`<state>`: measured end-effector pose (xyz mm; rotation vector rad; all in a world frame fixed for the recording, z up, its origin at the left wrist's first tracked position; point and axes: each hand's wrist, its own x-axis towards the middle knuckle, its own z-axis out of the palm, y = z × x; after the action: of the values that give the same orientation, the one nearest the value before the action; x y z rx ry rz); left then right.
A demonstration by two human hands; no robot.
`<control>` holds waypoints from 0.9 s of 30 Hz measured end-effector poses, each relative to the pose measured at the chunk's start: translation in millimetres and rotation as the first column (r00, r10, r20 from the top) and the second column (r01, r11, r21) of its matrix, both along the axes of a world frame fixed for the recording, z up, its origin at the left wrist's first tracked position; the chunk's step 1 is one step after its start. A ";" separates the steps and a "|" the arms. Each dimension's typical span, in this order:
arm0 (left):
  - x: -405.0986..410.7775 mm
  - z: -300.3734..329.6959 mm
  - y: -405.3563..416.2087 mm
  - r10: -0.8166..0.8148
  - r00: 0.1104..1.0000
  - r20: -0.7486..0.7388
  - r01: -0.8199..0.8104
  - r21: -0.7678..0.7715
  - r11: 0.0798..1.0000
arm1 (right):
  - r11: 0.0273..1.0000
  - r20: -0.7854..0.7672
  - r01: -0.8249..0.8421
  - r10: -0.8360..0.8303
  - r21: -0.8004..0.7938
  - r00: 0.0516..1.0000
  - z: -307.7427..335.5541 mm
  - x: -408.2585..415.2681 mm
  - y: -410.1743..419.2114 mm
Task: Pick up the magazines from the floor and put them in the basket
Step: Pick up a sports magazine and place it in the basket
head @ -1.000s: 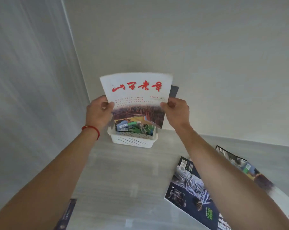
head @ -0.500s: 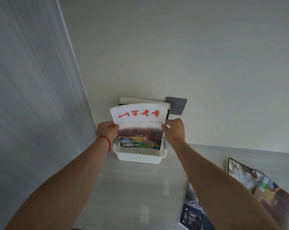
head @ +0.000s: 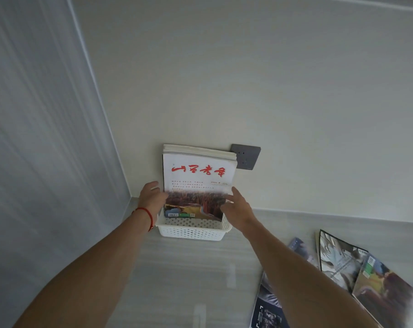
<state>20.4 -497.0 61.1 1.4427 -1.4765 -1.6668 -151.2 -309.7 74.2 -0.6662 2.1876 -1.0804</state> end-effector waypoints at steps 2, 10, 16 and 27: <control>1.5 3.2 14.5 0.008 0.998 0.056 -0.006 -0.035 0.999 | 1.000 0.001 -0.026 0.026 0.016 1.000 -7.5 -0.1 16.8; 7.4 -0.6 149.4 0.030 0.982 0.184 0.011 -0.216 0.976 | 0.991 -0.310 0.088 -0.054 0.097 0.949 -53.3 -21.2 173.7; -25.7 -24.1 263.2 -0.300 0.886 0.353 0.371 -0.154 0.916 | 0.838 -0.535 0.076 0.271 0.540 0.800 -76.4 -66.0 308.6; -100.3 -40.8 388.5 -0.562 0.636 0.529 0.717 -0.136 0.684 | 0.756 -0.354 0.130 0.141 0.641 0.925 -119.0 -93.1 409.8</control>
<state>-79.9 -108.4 20.4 1.2025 -2.6680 -1.3414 -244.3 100.1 -44.8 -0.5761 2.6651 -0.0993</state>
